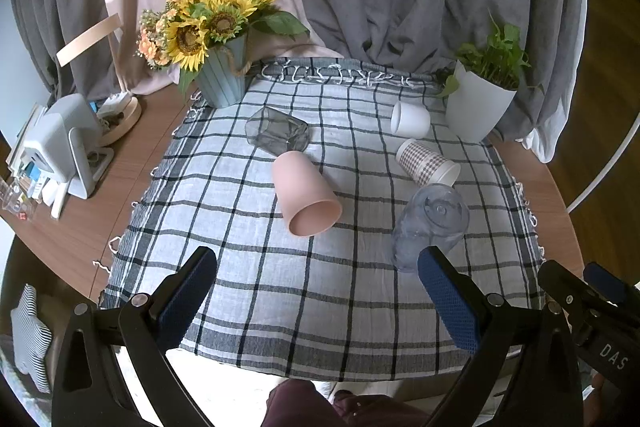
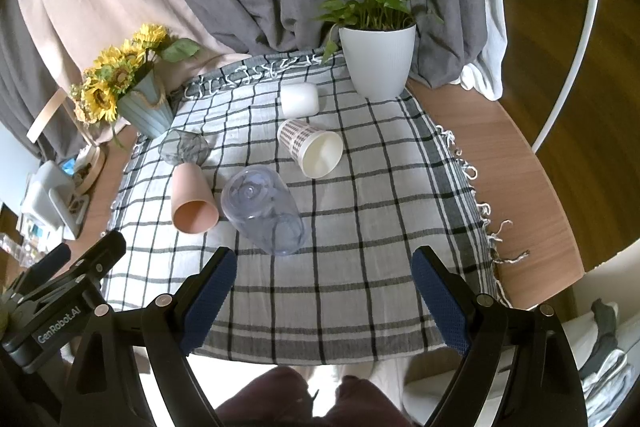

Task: Flip cup upside down

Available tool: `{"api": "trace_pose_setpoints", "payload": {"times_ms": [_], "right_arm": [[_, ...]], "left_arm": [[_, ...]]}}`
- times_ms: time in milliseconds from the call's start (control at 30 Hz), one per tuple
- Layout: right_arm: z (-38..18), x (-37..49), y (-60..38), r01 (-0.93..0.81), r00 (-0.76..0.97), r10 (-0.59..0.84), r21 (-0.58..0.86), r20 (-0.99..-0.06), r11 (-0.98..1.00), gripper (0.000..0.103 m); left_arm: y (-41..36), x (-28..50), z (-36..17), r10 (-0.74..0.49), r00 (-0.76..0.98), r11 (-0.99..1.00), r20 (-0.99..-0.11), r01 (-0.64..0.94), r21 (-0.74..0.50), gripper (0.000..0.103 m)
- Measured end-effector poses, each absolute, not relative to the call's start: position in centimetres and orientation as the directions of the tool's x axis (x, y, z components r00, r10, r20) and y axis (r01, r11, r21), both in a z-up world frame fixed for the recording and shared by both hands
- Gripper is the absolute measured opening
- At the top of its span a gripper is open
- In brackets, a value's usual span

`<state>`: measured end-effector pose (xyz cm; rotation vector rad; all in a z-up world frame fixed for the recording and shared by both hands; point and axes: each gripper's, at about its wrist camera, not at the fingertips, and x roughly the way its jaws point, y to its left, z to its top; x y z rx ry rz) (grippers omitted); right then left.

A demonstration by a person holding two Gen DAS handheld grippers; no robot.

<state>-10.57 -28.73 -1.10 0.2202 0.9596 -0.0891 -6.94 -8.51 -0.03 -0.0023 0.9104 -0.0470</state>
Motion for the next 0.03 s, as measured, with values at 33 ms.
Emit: {"api": "trace_pose_setpoints", "payload": {"times_ms": [33], "right_arm": [[-1.14, -10.63, -28.73, 0.172, 0.572, 0.022, 0.146, -0.82, 0.974, 0.089]], "left_arm": [[-8.48, -6.97, -0.05, -0.042, 0.612, 0.999, -0.79, 0.039, -0.023, 0.103]]}}
